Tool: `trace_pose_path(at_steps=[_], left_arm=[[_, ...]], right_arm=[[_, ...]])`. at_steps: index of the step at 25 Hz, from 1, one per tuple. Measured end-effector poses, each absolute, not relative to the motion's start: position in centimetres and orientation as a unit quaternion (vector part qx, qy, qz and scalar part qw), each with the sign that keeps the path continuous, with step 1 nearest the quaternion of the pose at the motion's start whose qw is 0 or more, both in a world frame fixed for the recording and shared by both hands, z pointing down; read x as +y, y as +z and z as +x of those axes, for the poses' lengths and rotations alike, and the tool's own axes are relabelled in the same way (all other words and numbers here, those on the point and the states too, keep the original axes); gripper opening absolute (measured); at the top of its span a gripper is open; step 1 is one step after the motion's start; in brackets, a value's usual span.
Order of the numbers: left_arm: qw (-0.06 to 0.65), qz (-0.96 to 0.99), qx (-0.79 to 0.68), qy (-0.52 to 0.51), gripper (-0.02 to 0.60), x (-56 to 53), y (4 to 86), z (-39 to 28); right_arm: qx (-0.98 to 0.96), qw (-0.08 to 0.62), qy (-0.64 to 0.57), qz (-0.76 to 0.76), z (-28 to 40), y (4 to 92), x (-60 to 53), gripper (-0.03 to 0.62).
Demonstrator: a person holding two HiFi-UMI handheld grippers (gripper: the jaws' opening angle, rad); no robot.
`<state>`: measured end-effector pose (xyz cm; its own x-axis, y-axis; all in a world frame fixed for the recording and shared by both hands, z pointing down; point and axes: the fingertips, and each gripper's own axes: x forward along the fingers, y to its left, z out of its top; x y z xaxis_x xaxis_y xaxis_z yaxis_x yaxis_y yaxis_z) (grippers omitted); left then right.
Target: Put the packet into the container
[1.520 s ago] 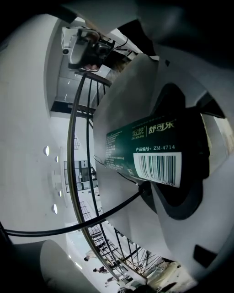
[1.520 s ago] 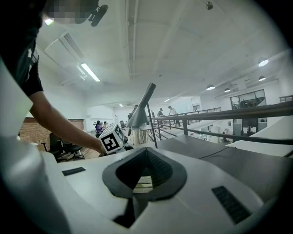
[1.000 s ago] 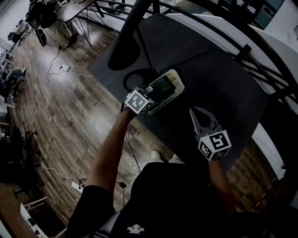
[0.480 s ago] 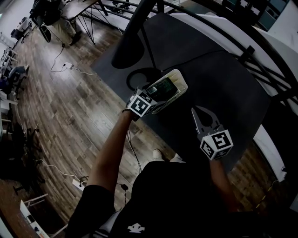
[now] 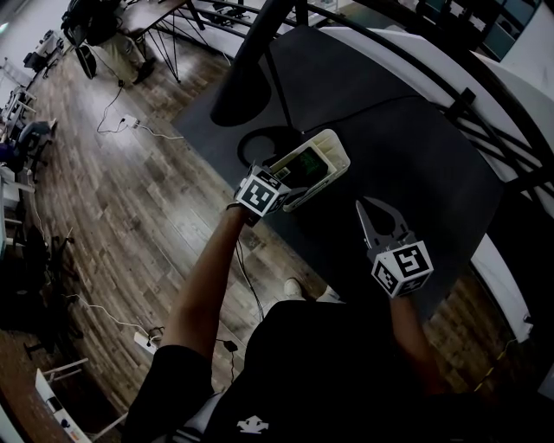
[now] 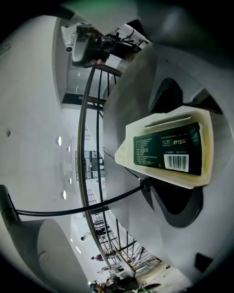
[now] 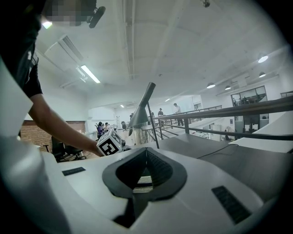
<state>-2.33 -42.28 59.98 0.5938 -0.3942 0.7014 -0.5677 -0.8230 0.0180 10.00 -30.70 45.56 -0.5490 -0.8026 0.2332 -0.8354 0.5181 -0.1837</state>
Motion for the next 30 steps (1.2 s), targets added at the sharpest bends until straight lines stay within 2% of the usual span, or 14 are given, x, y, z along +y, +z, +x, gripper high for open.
trace_pose_path(at_steps=[5,10,17,22,30], left_arm=[[0.129,0.889,-0.284,0.335,0.502,-42.1,58.2,-2.8],[0.138,0.897,-0.33,0.259,0.495,-42.2,54.6,-3.2],[0.14,0.898,-0.385,0.162,0.313,-40.6,49.6,-3.5],[0.145,0.899,-0.404,0.09,0.254,-39.1,46.2,-3.4],[0.141,0.911,-0.388,0.003,0.218,-35.5,42.6,-2.9]], right_arm=[[-0.878,0.057,0.122,0.46,10.0,45.3,-30.4,0.005],[-0.881,0.052,0.112,0.457,9.8,44.5,-30.7,0.005],[-0.88,0.044,0.111,0.46,9.1,43.6,-30.3,0.005],[-0.88,0.039,0.103,0.461,9.2,42.6,-30.3,0.005],[-0.883,0.029,0.085,0.46,9.0,41.6,-29.8,0.005]])
